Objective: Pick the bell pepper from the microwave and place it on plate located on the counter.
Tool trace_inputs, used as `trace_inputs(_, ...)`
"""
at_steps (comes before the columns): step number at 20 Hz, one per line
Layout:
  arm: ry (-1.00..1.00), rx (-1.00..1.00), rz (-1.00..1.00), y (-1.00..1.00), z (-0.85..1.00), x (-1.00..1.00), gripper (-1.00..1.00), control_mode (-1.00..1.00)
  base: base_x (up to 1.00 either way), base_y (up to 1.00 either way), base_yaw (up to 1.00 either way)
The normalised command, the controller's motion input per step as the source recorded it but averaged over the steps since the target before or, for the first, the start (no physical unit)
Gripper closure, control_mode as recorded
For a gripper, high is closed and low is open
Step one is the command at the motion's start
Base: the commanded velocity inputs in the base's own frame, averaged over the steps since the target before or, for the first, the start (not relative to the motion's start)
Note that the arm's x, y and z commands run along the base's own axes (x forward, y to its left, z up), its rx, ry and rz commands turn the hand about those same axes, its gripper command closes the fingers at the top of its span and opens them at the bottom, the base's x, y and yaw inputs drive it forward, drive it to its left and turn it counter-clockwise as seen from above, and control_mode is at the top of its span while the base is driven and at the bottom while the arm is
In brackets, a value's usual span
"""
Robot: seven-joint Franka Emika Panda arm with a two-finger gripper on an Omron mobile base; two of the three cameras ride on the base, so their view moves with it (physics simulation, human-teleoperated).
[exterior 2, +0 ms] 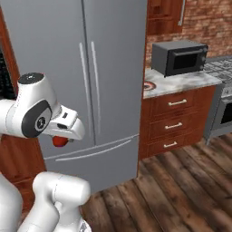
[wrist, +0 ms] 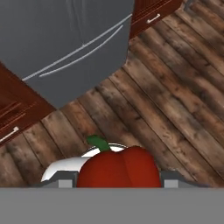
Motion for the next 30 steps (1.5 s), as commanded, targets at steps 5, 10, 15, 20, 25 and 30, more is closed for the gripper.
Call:
trace_inputs(5,0.0,0.0,0.0,0.0,0.0,0.0,1.0,1.0,0.99,-1.0,-0.17)
trace_inputs(10,0.0,0.0,0.0,0.0,0.0,0.0,1.0,1.0,1.0,-1.0,-0.06)
trace_inputs(15,0.0,0.0,0.0,0.0,0.0,0.0,1.0,1.0,1.0,-1.0,0.0)
trace_inputs(20,0.0,0.0,0.0,0.0,0.0,0.0,1.0,1.0,1.0,-0.98,0.2)
trace_inputs(25,0.0,0.0,0.0,0.0,0.0,0.0,1.0,1.0,0.72,-0.61,0.6)
trace_inputs(30,0.0,0.0,0.0,0.0,0.0,0.0,1.0,1.0,0.48,-0.5,0.73)
